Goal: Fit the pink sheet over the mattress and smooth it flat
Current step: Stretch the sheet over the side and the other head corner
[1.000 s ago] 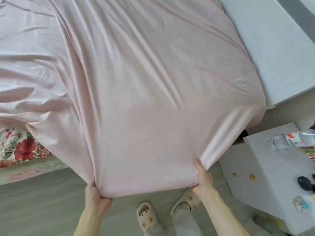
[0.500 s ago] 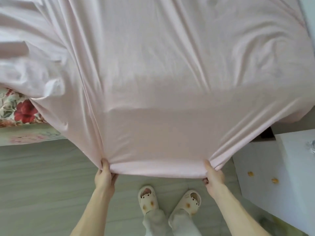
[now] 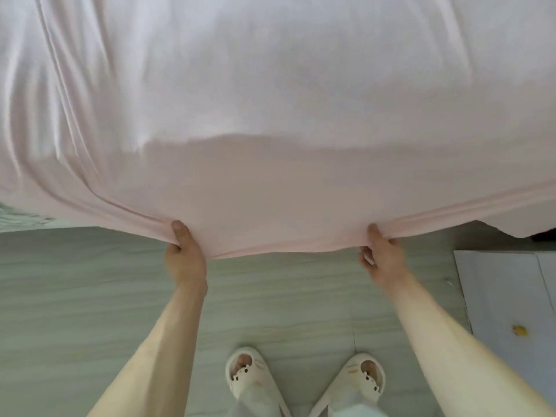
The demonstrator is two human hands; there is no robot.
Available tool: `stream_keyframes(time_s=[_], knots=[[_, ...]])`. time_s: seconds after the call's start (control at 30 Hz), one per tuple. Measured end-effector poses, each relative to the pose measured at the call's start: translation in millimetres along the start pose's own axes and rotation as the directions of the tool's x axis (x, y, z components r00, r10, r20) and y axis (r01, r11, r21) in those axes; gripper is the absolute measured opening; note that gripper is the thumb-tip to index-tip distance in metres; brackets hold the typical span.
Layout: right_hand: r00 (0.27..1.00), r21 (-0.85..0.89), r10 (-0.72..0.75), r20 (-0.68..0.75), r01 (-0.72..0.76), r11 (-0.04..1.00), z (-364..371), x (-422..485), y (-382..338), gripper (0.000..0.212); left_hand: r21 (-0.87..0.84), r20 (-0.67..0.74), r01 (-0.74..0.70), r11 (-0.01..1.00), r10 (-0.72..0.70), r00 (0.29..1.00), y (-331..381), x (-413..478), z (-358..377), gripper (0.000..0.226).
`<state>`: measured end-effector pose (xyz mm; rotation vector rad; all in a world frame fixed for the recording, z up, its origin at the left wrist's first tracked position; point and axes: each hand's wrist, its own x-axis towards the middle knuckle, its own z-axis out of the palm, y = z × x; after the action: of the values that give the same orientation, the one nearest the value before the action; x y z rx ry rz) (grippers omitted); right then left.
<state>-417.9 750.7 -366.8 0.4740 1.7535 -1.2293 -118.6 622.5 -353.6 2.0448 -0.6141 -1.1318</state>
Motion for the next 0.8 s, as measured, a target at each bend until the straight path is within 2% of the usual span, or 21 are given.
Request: stream_keyframes(time_s=[0.07, 0.2, 0.3, 0.43, 0.6, 0.73, 0.8], knots=[[0.999, 0.050, 0.011, 0.033, -0.012, 0.999, 8.3, 10.1, -9.5, 0.008, -0.033, -0.014, -0.019, 0.999, 0.018, 1.000, -3.0, 4.4, 10.1, 0.051], [0.995, 0.156, 0.058, 0.085, -0.071, 0.985, 12.8, 17.2, -20.6, 0.010, -0.096, -0.004, 0.070, 0.993, -0.070, 0.998, -0.5, -3.2, 23.8, 0.056], [0.994, 0.281, 0.053, 0.100, -0.079, 0.956, 20.9, 16.4, -30.8, 0.015, -0.222, 0.068, 0.177, 0.959, -0.166, 0.984, 25.4, -16.0, 35.0, 0.044], [0.996, 0.451, -0.031, 0.088, -0.012, 0.892, 27.8, 20.6, -44.9, 0.020, -0.326, 0.177, 0.303, 0.896, -0.257, 0.950, 34.6, -20.6, 50.3, 0.055], [0.997, 0.432, -0.072, -0.019, 0.073, 0.899, 38.9, 40.2, -43.3, 0.019, -0.484, 0.257, 0.357, 0.799, -0.260, 0.931, 22.9, -36.0, 74.2, 0.068], [0.977, 0.275, -0.193, -0.087, 0.209, 0.938, 50.9, 57.1, -33.6, 0.025, -0.603, 0.230, 0.353, 0.715, -0.268, 0.935, 27.1, -41.1, 98.8, 0.072], [0.983, 0.356, -0.147, -0.114, 0.178, 0.917, 51.0, 63.4, -30.6, 0.019, -0.600, 0.185, 0.348, 0.721, -0.298, 0.937, 24.3, -47.0, 101.5, 0.076]])
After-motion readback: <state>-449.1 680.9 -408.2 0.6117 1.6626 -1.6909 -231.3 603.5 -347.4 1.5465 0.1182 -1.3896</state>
